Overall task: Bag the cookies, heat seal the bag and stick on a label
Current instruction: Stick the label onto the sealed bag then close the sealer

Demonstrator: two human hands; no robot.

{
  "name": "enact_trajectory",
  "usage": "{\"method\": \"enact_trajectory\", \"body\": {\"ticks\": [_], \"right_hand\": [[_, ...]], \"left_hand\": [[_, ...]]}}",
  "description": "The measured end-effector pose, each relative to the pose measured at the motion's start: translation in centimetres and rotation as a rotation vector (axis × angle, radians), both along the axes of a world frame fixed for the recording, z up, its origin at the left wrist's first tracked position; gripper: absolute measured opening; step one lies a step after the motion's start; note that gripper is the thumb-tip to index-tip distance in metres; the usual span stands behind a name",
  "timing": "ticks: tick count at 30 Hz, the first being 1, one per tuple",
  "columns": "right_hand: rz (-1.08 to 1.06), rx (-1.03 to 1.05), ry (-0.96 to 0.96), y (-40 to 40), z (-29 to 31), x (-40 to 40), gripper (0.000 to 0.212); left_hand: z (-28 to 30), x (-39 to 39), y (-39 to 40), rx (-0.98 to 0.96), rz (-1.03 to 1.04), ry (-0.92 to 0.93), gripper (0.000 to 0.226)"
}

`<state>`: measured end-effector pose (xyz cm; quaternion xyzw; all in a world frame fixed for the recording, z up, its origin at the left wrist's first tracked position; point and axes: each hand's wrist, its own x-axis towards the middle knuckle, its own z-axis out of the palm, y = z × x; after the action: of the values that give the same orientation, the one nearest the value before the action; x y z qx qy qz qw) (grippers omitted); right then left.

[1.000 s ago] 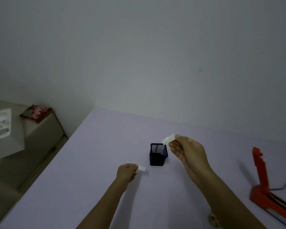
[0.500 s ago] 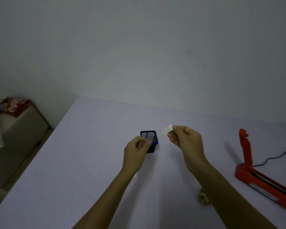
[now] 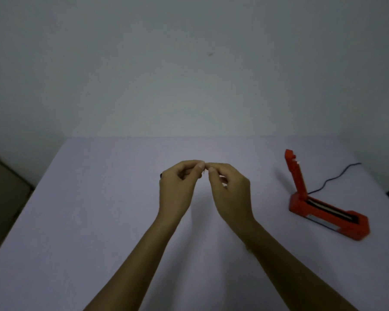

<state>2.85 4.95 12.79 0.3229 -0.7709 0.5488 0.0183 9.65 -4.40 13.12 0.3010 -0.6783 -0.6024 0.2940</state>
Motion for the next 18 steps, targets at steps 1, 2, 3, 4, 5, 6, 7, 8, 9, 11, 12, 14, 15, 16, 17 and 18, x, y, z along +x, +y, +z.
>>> {"method": "enact_trajectory", "body": {"ticks": [1, 2, 3, 4, 5, 6, 7, 8, 9, 11, 12, 14, 15, 16, 17, 18], "right_hand": [[0.013, 0.017, 0.018, 0.7, -0.2, -0.2, 0.023], [0.021, 0.042, 0.026, 1.4, -0.5, -0.5, 0.028], [0.022, 0.069, 0.026, 2.1, -0.9, -0.9, 0.031], [0.017, 0.087, 0.018, 3.0, -1.3, -1.4, 0.033], [0.009, 0.097, 0.000, 3.8, -1.7, -1.9, 0.034], [-0.005, 0.101, -0.023, 4.8, -2.2, -2.5, 0.034], [-0.026, 0.102, -0.059, 5.7, -2.7, -3.2, 0.032], [-0.051, 0.094, -0.116, 6.7, -3.0, -4.0, 0.028], [-0.072, 0.077, -0.201, 7.6, -3.5, -4.8, 0.024], [-0.093, 0.064, -0.437, 9.6, -4.6, -6.8, 0.027], [-0.092, 0.068, -0.575, 10.4, -5.2, -7.9, 0.031], [-0.075, 0.064, -0.858, 12.2, -6.8, -10.5, 0.031], [-0.058, 0.053, -0.966, 13.0, -7.5, -11.3, 0.026], [-0.042, 0.044, -1.026, 13.7, -8.2, -12.0, 0.020], [-0.030, 0.047, -1.046, 14.4, -8.9, -12.6, 0.015], [-0.017, 0.057, -1.048, 14.9, -9.6, -13.0, 0.011]], "left_hand": [[-0.1, -0.5, 0.4, 0.017, -0.012, 0.000, 0.017], [-0.2, -1.0, 0.8, 0.033, -0.026, -0.003, 0.018], [-0.4, -1.5, 1.3, 0.053, -0.042, -0.010, 0.018], [-0.7, -2.1, 1.9, 0.076, -0.061, -0.022, 0.016], [-1.0, -2.8, 2.5, 0.102, -0.083, -0.034, 0.014], [-1.4, -3.5, 3.1, 0.127, -0.105, -0.048, 0.013], [-1.8, -4.3, 3.8, 0.151, -0.128, -0.062, 0.012], [-2.3, -5.1, 4.6, 0.179, -0.145, -0.077, 0.012], [-2.7, -5.8, 5.2, 0.217, -0.154, -0.091, 0.012], [-3.9, -7.4, 6.8, 0.349, -0.158, -0.122, 0.012], [-4.6, -8.0, 7.5, 0.425, -0.159, -0.133, 0.013], [-6.2, -9.5, 9.3, 0.552, -0.141, -0.169, 0.016], [-7.0, -10.0, 10.1, 0.605, -0.120, -0.187, 0.016], [-7.7, -10.4, 10.9, 0.655, -0.091, -0.199, 0.015], [-8.4, -10.8, 11.7, 0.695, -0.063, -0.207, 0.014], [-9.1, -11.1, 12.3, 0.721, -0.042, -0.217, 0.013]]}}
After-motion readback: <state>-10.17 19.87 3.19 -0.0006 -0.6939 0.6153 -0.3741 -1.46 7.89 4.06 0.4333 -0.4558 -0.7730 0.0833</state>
